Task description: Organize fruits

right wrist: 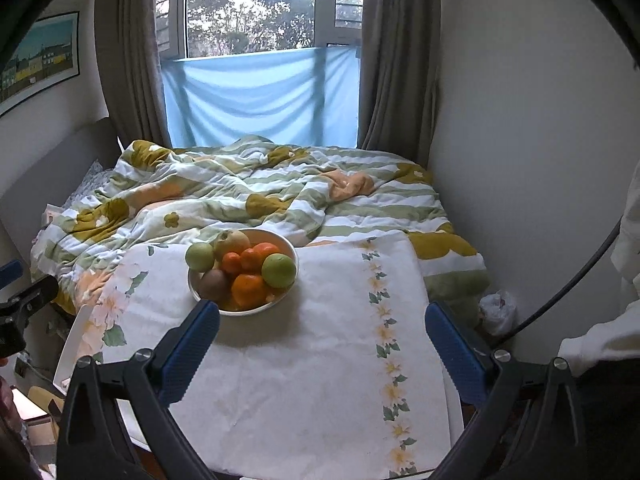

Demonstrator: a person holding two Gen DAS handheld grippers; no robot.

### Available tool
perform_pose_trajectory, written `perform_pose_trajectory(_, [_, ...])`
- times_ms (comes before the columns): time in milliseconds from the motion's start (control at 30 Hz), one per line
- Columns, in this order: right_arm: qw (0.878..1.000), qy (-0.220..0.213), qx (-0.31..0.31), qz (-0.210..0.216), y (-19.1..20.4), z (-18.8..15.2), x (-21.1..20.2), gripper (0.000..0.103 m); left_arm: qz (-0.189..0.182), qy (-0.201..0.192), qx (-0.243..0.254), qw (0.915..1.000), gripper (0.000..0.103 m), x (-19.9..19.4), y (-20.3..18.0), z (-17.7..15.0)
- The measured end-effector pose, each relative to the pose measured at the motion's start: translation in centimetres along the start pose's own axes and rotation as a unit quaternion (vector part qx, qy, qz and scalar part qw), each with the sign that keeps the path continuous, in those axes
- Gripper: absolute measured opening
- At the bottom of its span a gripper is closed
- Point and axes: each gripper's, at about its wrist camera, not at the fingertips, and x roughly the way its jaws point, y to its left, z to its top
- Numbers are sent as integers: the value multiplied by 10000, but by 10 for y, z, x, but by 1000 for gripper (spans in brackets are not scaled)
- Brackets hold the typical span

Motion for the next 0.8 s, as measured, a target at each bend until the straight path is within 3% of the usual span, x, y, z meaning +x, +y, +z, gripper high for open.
perform_pose_trajectory(800, [10000, -17, -18, 27, 3, 3, -5, 103, 26, 21, 7, 10000, 103, 0, 3, -1])
